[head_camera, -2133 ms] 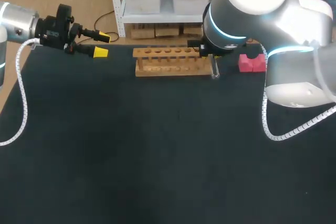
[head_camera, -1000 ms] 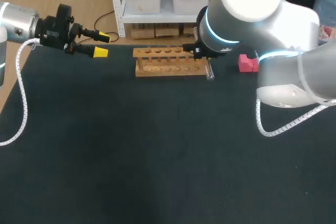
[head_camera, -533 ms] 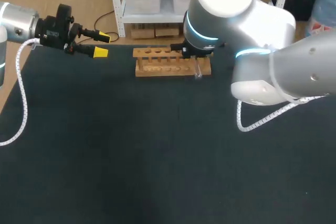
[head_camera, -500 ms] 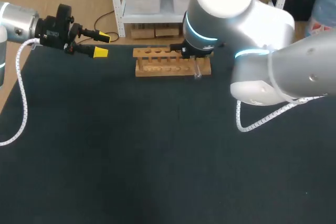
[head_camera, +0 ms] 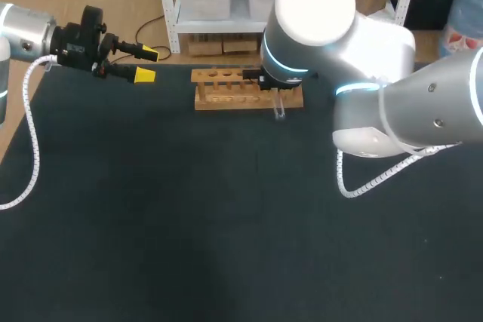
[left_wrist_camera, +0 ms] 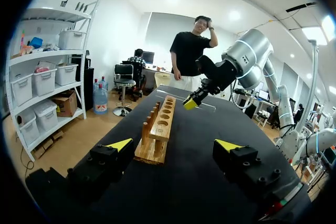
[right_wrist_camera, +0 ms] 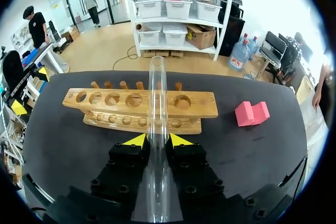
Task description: Grasp the test tube, adjust it, and insert it.
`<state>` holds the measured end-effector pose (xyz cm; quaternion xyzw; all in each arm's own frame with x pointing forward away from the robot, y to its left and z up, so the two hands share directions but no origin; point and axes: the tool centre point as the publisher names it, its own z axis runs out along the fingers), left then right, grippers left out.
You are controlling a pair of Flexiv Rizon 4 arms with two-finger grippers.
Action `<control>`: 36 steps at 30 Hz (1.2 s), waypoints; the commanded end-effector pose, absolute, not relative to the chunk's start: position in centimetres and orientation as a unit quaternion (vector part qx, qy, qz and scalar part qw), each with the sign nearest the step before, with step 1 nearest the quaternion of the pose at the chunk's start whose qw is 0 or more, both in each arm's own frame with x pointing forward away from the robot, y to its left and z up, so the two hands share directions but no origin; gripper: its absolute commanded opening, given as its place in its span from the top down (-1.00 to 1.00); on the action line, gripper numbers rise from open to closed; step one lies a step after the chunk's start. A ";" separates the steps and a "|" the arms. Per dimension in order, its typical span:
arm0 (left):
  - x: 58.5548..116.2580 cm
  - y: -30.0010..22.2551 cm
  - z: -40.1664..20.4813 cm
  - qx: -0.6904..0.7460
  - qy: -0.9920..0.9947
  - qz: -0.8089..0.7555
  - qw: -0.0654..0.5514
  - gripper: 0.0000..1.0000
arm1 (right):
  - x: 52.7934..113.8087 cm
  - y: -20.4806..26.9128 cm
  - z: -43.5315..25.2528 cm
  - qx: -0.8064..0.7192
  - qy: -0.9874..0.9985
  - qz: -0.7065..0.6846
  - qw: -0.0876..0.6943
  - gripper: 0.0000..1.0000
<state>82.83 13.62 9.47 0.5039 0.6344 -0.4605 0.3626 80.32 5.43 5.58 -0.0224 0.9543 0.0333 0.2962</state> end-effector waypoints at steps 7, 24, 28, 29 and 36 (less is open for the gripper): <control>82.8 13.7 9.4 0.504 0.634 -0.460 0.363 -1.00 | 80.3 5.0 4.8 -0.021 0.953 0.036 0.301 1.00; 82.8 13.7 9.4 0.504 0.634 -0.460 0.363 -1.00 | 80.5 4.8 3.3 -0.035 0.960 0.049 0.275 1.00; 82.8 13.7 9.4 0.504 0.634 -0.460 0.363 -1.00 | 80.6 4.8 3.1 -0.040 0.961 0.050 0.270 1.00; 82.8 13.7 9.4 0.504 0.634 -0.460 0.363 -1.00 | 80.6 4.8 3.1 -0.042 0.961 0.051 0.268 1.00; 82.8 13.7 9.4 0.504 0.634 -0.460 0.363 -1.00 | 80.8 4.9 2.7 -0.048 0.962 0.053 0.262 1.00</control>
